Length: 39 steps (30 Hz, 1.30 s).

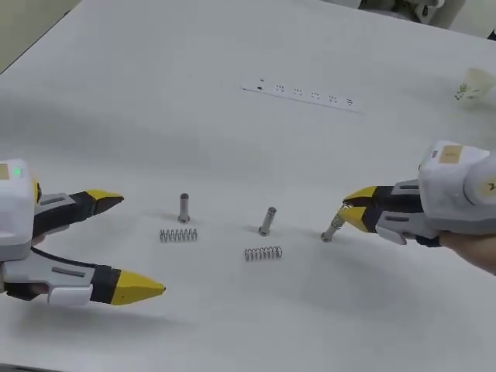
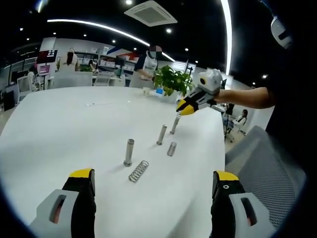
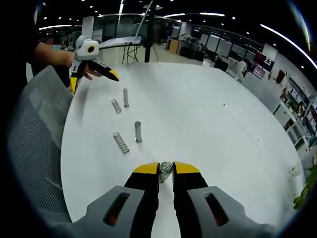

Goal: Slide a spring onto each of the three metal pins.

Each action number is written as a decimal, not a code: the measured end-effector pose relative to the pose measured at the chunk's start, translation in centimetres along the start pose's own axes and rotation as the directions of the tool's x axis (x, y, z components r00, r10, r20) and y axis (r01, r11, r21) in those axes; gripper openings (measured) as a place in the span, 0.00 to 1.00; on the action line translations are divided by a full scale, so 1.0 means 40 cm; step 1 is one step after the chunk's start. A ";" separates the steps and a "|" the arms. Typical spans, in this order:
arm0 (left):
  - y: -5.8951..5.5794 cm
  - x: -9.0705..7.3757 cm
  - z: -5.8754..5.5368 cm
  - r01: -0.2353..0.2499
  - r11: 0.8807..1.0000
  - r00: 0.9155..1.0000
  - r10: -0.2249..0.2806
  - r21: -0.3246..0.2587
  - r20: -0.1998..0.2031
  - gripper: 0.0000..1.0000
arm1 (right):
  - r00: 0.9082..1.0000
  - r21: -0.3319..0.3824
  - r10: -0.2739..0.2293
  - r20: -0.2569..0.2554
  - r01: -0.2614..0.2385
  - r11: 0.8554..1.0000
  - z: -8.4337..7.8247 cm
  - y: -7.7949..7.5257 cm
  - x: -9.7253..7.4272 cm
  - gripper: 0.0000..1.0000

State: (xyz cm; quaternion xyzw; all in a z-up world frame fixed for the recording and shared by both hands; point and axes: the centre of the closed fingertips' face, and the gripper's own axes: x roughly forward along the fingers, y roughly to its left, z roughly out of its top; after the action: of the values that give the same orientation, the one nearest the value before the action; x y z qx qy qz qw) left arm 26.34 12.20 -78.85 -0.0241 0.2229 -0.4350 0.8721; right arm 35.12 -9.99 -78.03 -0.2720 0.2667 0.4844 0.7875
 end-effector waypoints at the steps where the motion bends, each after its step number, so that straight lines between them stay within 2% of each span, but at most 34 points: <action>1: 0.001 -0.001 0.001 -0.001 1.000 1.000 0.001 -0.001 0.001 0.96 | 1.000 0.000 0.001 -0.004 -0.001 1.000 -0.004 0.000 0.003 0.07; 17: -0.011 0.004 0.005 0.003 1.000 1.000 -0.003 0.004 -0.004 0.95 | 0.997 0.046 0.022 -0.069 -0.019 0.999 -0.078 0.004 0.050 0.08; 18: -0.011 0.004 0.006 0.003 1.000 1.000 -0.003 0.004 -0.002 0.95 | 0.999 0.047 0.019 -0.047 -0.017 0.999 -0.069 0.003 0.050 0.08; 33: -0.014 0.005 0.008 0.008 1.000 1.000 -0.008 0.002 0.001 0.95 | 0.997 0.076 0.027 -0.072 -0.022 0.997 -0.075 0.012 0.050 0.11; 35: -0.014 0.004 0.009 0.006 1.000 1.000 -0.006 0.000 0.004 0.95 | 0.997 0.079 0.017 -0.072 -0.011 0.997 -0.076 0.009 0.049 0.13; 39: -0.015 0.005 0.010 0.007 1.000 1.000 -0.007 -0.003 0.009 0.95 | 0.999 0.119 0.003 -0.048 0.002 0.993 -0.071 -0.001 0.044 0.17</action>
State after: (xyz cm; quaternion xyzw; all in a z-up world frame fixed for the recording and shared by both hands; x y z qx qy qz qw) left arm 26.14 11.62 -78.40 -0.0282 0.2196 -0.4377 0.8714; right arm 35.38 -10.87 -81.24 -0.2362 0.3138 0.4612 0.7956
